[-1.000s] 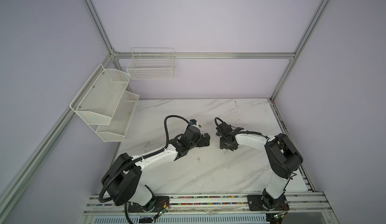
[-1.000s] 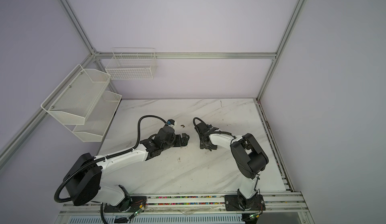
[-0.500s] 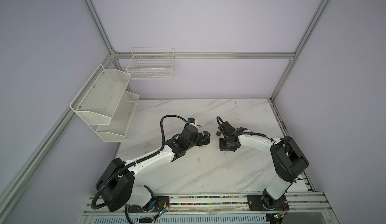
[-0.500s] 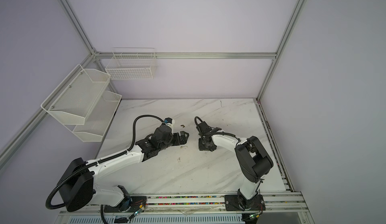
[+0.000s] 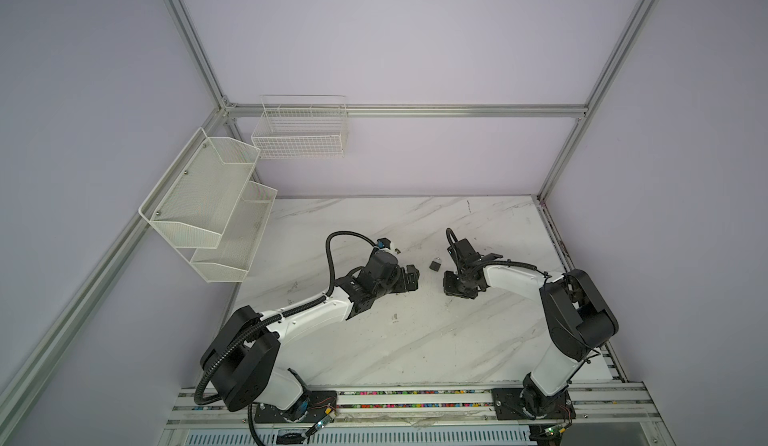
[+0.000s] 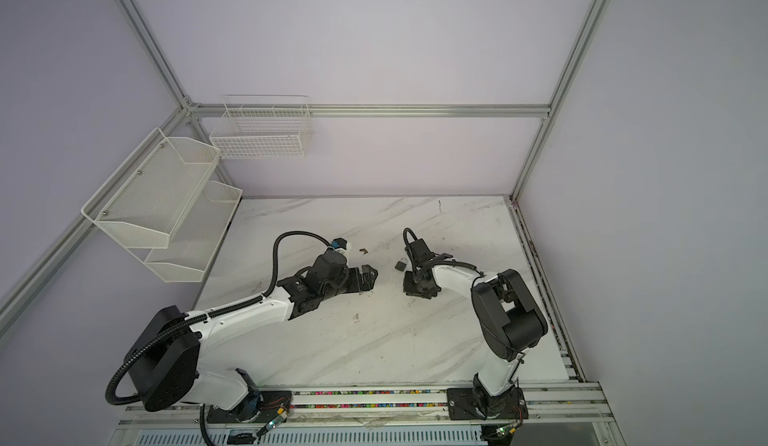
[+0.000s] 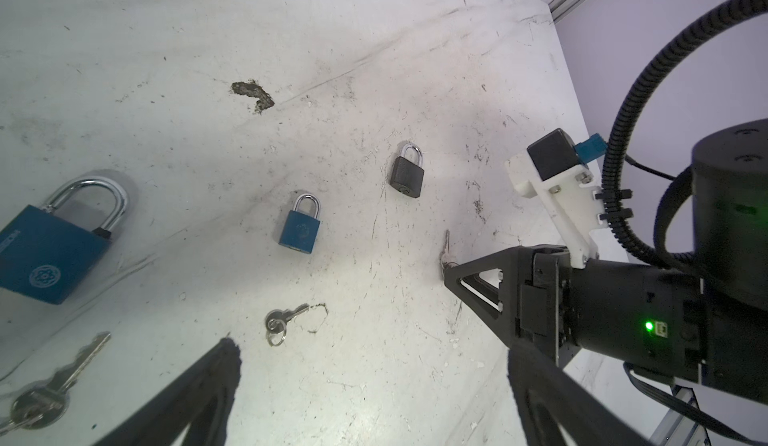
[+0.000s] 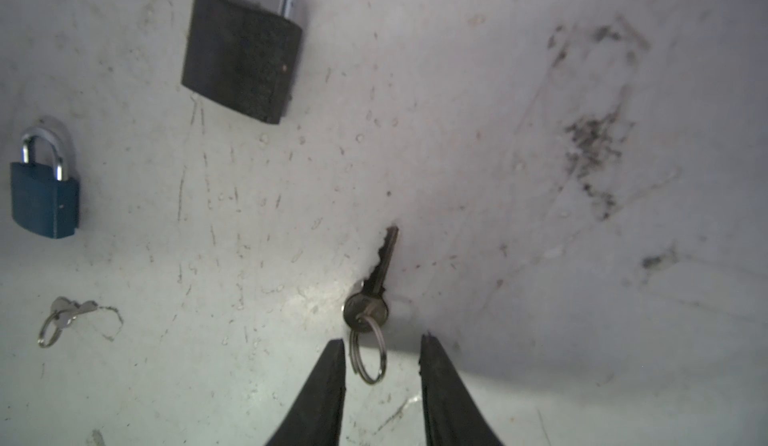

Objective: Unlock with the key
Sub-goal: 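Lower the right gripper onto the silver key ring and close it, then lift the key with the right gripper while the left gripper rises beside it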

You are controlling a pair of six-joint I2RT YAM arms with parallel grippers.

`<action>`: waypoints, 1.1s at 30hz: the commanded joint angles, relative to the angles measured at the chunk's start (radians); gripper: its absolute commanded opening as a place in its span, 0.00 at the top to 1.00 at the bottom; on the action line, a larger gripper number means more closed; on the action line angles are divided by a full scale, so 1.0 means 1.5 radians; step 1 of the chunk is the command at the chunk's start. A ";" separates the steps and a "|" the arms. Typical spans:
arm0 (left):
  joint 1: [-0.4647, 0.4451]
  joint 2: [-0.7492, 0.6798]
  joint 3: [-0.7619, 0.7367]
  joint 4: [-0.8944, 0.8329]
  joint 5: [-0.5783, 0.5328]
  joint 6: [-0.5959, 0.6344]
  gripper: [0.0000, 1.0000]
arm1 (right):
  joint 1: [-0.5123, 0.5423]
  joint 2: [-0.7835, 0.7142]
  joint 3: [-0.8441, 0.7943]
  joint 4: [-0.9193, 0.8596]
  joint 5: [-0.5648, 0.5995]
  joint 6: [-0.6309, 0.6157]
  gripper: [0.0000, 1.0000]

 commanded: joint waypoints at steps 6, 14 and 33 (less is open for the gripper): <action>-0.006 0.002 0.062 0.010 0.008 0.008 0.00 | -0.002 0.017 -0.018 0.034 -0.025 -0.001 0.73; -0.006 -0.002 0.061 0.010 0.007 0.010 0.00 | -0.002 0.020 -0.013 0.036 -0.007 -0.006 0.87; 0.041 -0.206 -0.009 0.013 0.034 -0.087 0.00 | 0.013 -0.095 0.042 0.035 -0.024 -0.162 1.00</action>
